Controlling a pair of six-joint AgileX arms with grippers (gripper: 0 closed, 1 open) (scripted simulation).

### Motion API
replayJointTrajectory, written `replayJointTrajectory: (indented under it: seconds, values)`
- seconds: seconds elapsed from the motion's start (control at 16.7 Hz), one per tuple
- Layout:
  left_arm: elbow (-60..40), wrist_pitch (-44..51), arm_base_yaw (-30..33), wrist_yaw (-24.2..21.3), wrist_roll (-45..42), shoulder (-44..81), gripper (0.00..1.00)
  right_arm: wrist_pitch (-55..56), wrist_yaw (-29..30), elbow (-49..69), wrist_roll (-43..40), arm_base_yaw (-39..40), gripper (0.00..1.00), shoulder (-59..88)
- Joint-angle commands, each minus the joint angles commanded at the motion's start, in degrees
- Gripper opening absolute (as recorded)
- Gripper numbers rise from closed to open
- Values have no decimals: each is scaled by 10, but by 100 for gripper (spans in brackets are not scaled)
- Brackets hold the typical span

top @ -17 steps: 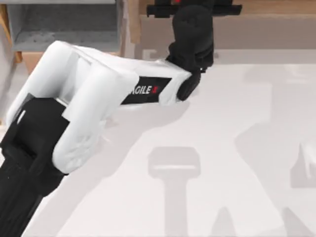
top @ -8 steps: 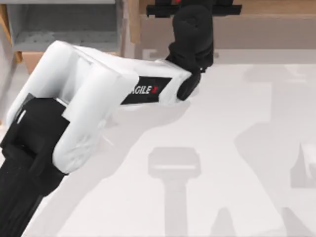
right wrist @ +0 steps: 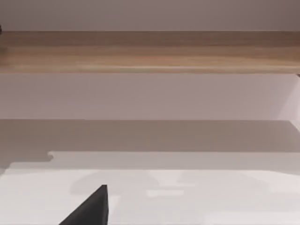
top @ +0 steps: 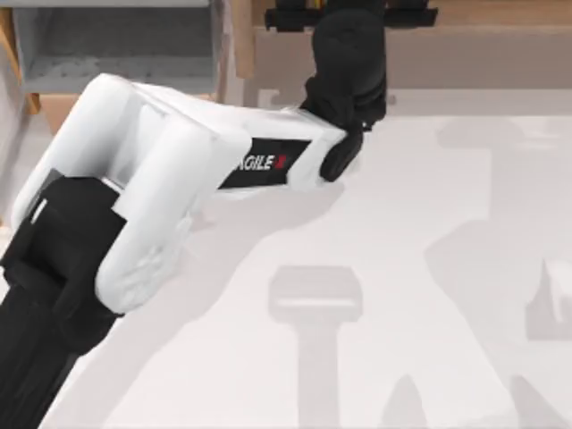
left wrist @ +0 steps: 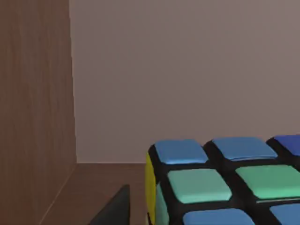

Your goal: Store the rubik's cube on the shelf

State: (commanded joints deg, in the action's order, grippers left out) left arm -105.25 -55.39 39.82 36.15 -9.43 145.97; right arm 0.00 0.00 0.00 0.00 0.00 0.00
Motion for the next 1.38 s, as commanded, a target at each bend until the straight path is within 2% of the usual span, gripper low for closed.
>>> replayJointTrajectory:
  seconds: [0.54,0.72,0.84,1.02,1.2,1.38]
  values:
    - [0,0,2,0,0,0,100,0,0,0,0,0,100,0]
    - [33,-12,2,-29,-18,-14,100,0,0,0,0,0,100,0]
    - [82,-30,1,-73,-46,-34,100,0,0,0,0,0,100,0]
    - [186,-67,-11,-165,-108,-77,100,0,0,0,0,0,100,0]
    - [314,-113,-43,-277,-189,-130,100,0,0,0,0,0,100,0]
    - [451,-162,-104,-397,-283,-186,100,0,0,0,0,0,100,0]
